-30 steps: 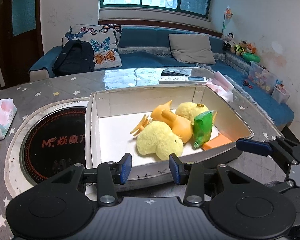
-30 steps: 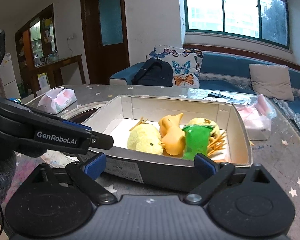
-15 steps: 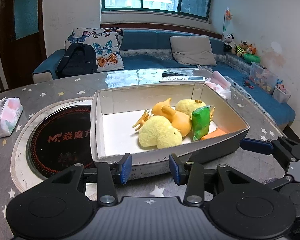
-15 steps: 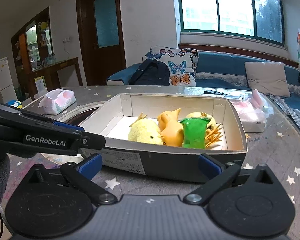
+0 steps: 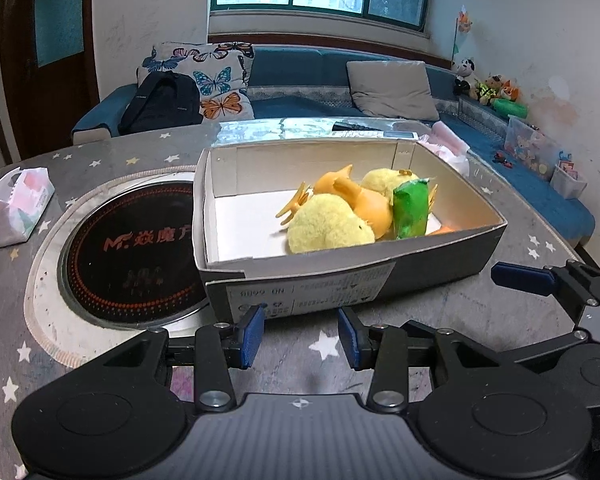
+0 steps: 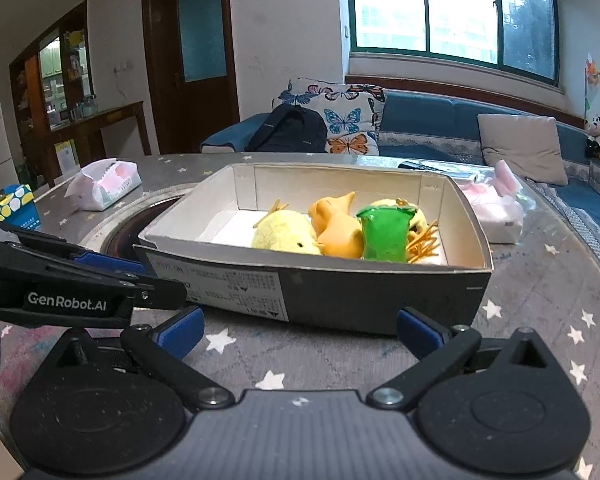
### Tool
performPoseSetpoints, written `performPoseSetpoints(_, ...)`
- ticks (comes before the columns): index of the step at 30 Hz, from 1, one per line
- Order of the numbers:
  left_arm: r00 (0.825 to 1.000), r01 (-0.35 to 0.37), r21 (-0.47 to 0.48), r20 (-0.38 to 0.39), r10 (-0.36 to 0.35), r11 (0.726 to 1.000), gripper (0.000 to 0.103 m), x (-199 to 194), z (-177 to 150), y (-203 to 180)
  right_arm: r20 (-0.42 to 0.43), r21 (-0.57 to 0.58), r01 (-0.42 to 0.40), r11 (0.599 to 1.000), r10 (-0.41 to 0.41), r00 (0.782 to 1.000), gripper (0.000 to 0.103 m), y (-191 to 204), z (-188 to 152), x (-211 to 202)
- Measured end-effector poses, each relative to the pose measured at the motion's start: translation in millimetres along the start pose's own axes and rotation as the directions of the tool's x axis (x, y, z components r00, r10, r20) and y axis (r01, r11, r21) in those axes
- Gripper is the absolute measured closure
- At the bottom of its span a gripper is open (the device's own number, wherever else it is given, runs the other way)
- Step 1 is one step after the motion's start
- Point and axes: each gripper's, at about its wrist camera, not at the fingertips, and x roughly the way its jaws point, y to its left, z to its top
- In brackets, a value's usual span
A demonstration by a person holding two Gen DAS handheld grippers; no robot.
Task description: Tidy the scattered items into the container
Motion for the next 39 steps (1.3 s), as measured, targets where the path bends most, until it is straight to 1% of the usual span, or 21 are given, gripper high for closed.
performPoseSetpoints(22, 0.999, -0.031, -0.020, -0.037, 0.030, 0.999, 0.060, 12.8, -8.6, 1.7, -0.048, -0.006, 0.055, 0.998, -0.055, 0.997, 0.000, 2.5, -7.3, 13.1)
performPoseSetpoints(28, 0.998, -0.036, -0.015, -0.049, 0.035, 0.999, 0.060, 16.3, -8.2, 0.8, -0.059, -0.012, 0.087, 0.996, -0.088, 0.994, 0.000, 2.3, -8.9, 18.4)
performPoseSetpoints(39, 0.996, -0.040, -0.031, -0.078, 0.037, 0.999, 0.060, 26.6, -6.8, 2.8, -0.100, 0.005, 0.099, 0.995, -0.098, 0.990, 0.000, -4.8, -11.2, 30.6)
